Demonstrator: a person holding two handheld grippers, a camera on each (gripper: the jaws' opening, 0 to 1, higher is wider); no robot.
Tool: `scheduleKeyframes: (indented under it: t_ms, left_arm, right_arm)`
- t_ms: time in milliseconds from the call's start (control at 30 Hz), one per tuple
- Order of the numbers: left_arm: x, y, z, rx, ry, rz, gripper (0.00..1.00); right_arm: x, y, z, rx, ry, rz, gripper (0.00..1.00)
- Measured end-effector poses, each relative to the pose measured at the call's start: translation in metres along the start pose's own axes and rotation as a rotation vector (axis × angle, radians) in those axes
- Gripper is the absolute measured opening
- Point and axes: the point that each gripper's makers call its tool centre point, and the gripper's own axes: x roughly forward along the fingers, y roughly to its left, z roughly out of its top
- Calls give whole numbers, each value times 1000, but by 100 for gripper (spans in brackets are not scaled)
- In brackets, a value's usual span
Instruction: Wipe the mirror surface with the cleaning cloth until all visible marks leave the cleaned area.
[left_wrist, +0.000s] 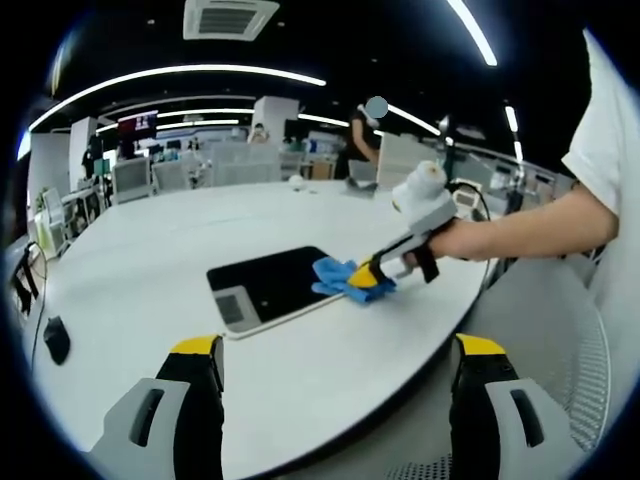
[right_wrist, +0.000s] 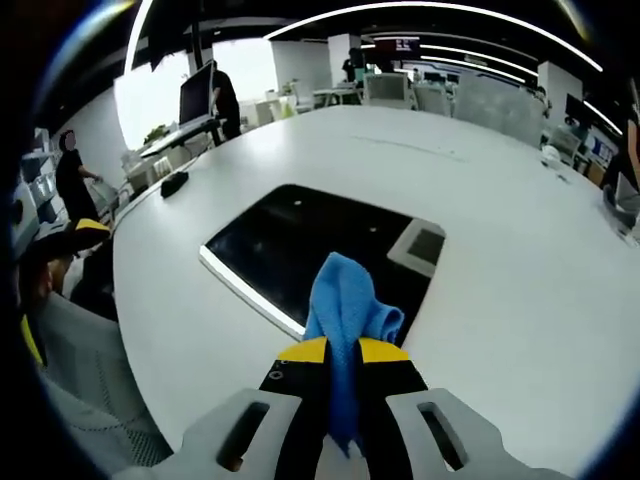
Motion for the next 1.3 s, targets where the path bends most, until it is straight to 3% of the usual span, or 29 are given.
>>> scheduleKeyframes:
  t_ms: [1300]
  left_arm:
    - [0, -1, -2, 3, 10, -5, 94]
  right_arm:
    - [3, -9, 4, 16, -2, -7, 5]
